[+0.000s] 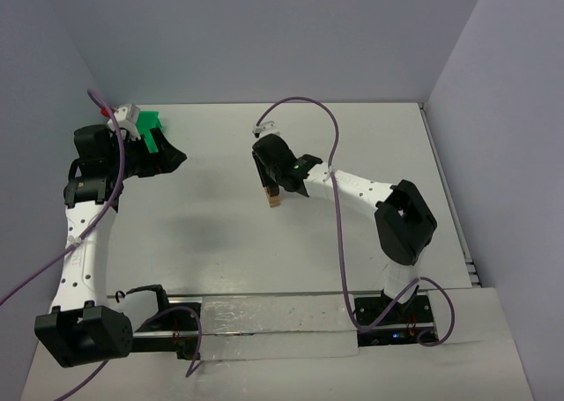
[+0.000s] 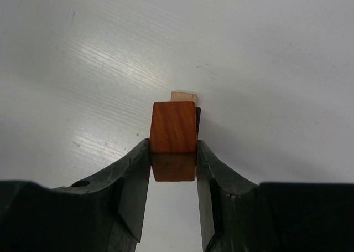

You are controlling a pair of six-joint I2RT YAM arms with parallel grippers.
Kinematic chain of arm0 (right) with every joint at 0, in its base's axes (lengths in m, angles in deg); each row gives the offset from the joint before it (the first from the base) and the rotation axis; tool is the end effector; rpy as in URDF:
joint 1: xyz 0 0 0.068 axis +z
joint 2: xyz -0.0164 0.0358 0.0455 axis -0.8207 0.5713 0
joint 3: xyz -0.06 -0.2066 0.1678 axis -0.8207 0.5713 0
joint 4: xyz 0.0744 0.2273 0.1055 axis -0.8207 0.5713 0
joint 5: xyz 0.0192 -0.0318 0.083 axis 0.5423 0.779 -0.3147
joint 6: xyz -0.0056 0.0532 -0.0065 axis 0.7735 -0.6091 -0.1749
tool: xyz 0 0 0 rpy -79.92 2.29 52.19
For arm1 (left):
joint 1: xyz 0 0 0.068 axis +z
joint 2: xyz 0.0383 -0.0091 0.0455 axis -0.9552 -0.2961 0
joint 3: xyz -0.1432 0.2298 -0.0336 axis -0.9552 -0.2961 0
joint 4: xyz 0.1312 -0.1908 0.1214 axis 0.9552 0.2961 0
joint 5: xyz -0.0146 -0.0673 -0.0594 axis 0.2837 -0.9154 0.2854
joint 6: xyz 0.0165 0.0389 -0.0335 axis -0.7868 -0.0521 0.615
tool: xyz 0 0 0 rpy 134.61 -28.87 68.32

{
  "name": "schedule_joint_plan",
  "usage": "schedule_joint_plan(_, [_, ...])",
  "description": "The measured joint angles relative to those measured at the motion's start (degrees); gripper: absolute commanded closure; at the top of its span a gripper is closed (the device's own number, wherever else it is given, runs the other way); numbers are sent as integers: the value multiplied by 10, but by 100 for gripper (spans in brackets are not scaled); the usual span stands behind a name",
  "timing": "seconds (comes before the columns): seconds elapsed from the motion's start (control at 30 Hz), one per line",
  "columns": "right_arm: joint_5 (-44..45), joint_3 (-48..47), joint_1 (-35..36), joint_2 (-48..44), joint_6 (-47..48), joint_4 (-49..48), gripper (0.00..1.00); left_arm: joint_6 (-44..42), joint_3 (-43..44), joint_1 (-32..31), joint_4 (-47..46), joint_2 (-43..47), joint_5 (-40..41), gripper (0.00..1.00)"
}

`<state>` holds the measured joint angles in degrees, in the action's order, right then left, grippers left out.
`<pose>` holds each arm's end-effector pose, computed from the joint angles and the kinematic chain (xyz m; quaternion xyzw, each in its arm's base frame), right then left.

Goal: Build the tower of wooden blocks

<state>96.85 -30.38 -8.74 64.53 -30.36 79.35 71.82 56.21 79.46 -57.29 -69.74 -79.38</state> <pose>0.2925 0.2919 0.2564 -0.1921 0.8839 0.0833 0.4182 0.2329 0.0098 0.3619 -0.0165 0.8459 -0.2444 0.4738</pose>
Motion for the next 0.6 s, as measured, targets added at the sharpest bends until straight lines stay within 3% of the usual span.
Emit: schedule_joint_plan(0.6, [-3, 0, -4, 0, -2, 0, 94, 0, 2, 0, 0, 0, 0, 1])
